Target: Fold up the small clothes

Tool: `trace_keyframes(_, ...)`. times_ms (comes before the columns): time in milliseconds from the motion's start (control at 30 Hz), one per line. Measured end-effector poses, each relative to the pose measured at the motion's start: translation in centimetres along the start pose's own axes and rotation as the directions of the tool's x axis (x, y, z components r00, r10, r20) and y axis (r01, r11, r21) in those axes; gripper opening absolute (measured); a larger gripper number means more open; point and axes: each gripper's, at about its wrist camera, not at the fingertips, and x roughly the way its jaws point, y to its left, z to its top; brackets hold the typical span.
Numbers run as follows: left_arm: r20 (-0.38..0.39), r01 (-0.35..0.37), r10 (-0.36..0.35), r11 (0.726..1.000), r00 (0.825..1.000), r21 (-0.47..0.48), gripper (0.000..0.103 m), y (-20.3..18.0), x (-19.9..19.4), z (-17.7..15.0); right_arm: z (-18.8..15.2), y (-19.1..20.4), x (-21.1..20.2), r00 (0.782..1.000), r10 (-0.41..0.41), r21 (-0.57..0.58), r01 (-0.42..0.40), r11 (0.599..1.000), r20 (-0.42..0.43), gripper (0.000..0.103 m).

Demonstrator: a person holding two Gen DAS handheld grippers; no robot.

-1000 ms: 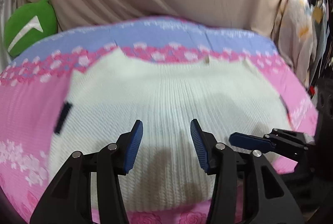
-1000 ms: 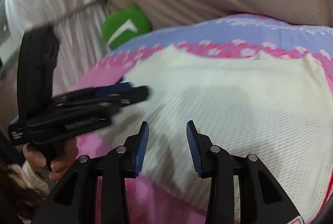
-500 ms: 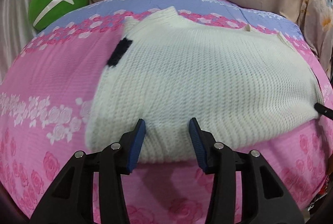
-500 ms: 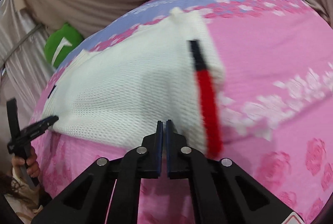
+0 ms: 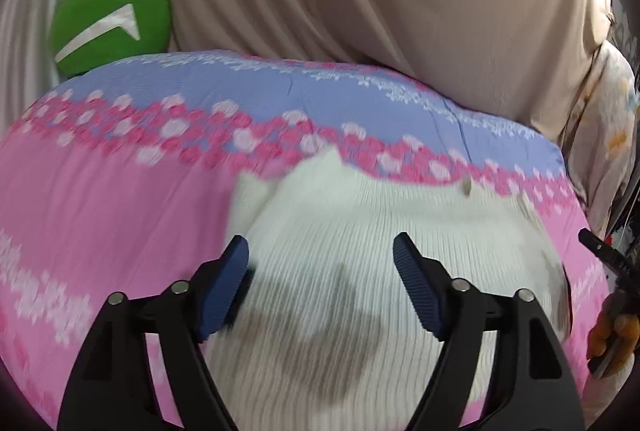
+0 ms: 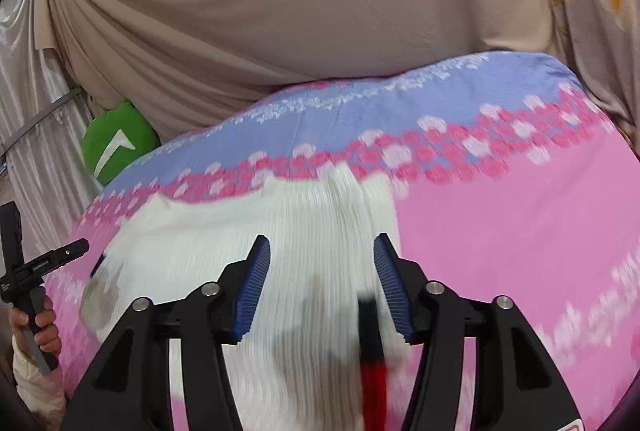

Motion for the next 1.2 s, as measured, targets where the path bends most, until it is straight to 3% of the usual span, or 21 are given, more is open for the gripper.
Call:
trace_keyframes(100,-0.051,-0.022,0.020,0.999,0.999,-0.046,0.080,0.4,4.6,2.5,2.3,-0.8,3.8,0.998,0.042,0.106,-0.037,0.994,-0.045,0.062)
trace_keyframes(167,-0.093,0.009,-0.016,0.997,0.996,-0.076,0.080,0.8,7.4,3.2,3.1,-1.2,6.0,0.996,0.048,0.140,-0.037,0.989,-0.078,0.062)
trace_keyframes(233,-0.112,-0.008,-0.005,0.994,0.994,-0.111,0.079,1.4,9.7,3.5,3.5,-1.5,8.3,0.994,-0.035,0.121,0.048,0.991,-0.105,0.063)
trace_keyframes(267,-0.112,-0.020,0.008,0.994,0.994,-0.109,0.072,1.5,10.5,3.5,3.5,-1.7,9.3,0.990,-0.047,0.113,0.062,0.992,-0.135,0.063)
trace_keyframes(300,-0.116,-0.038,0.027,0.995,0.993,-0.097,0.049,1.4,11.0,3.3,3.3,-1.9,10.7,0.983,-0.036,0.118,0.058,0.991,-0.181,0.062)
trace_keyframes(333,-0.128,-0.056,0.044,0.995,0.991,-0.088,0.038,1.5,11.5,3.1,2.9,-1.9,11.2,0.980,-0.035,0.111,0.058,0.992,-0.197,0.058)
trace_keyframes(367,-0.137,-0.053,0.040,0.994,0.990,-0.094,0.027,1.7,11.8,2.9,2.8,-1.4,11.3,0.979,-0.047,0.080,0.064,0.995,-0.200,0.038)
trace_keyframes(400,-0.135,-0.039,0.024,0.993,0.991,-0.109,0.021,2.1,11.9,2.6,2.8,-1.2,11.1,0.979,-0.041,0.060,0.054,0.997,-0.197,0.006)
trace_keyframes(467,-0.116,-0.039,0.026,0.993,0.993,-0.113,0.012,2.6,11.5,2.4,2.9,-0.6,9.7,0.992,-0.046,0.040,0.051,0.998,-0.117,0.008)
trace_keyframes(500,-0.104,-0.043,0.031,0.992,0.994,-0.117,0.010,2.8,11.2,2.5,3.1,-0.2,8.4,0.997,-0.066,0.021,0.067,0.998,-0.049,0.008)
trace_keyframes(567,-0.099,-0.053,0.040,0.991,0.994,-0.125,0.009,3.1,11.2,2.3,3.4,-0.2,7.4,0.994,-0.113,0.016,0.113,0.993,-0.002,0.007)
trace_keyframes(633,-0.097,-0.064,0.052,0.990,0.994,-0.123,0.009,3.1,11.2,2.2,3.6,-0.7,8.8,0.981,-0.184,0.013,0.186,0.983,-0.064,0.007)
trace_keyframes(700,-0.095,-0.079,0.070,0.992,0.993,-0.102,0.009,2.9,11.3,2.2,2.7,-1.8,11.5,0.964,-0.198,0.030,0.207,0.978,-0.176,0.006)
trace_keyframes(767,-0.094,-0.097,0.089,0.992,0.991,-0.082,0.010,2.5,11.5,2.1,2.7,-1.5,11.6,0.960,-0.210,0.006,0.215,0.977,-0.183,0.006)
trace_keyframes(900,-0.089,-0.131,0.126,0.990,0.988,-0.052,0.011,2.0,11.5,1.9,2.2,-0.8,11.3,0.962,-0.236,-0.034,0.234,0.972,-0.140,0.008)
trace_keyframes(1000,-0.082,-0.156,0.154,0.987,0.985,-0.027,0.011,1.7,11.4,1.8,2.6,-0.3,7.8,0.973,-0.231,0.042,0.231,0.972,-0.009,0.017)
trace_keyframes(1067,-0.079,-0.169,0.167,0.985,0.983,-0.016,0.012,1.5,11.4,1.8,3.2,2.3,5.6,0.982,-0.184,0.010,0.184,0.983,0.050,0.021)
trace_keyframes(1100,-0.078,-0.175,0.173,0.985,0.982,-0.012,0.012,1.4,11.4,1.8,3.1,4.8,5.0,0.993,-0.106,-0.047,0.108,0.993,0.048,0.021)
trace_keyframes(1167,-0.076,-0.187,0.186,0.982,0.980,-0.002,0.012,1.2,11.5,1.7,2.6,9.2,5.2,1.000,0.025,-0.127,-0.026,0.992,-0.007,0.021)
trace_keyframes(1200,-0.074,-0.192,0.192,0.981,0.979,0.001,0.012,1.2,11.5,1.7,1.7,12.0,5.9,0.992,0.107,-0.171,-0.117,0.978,-0.066,0.021)
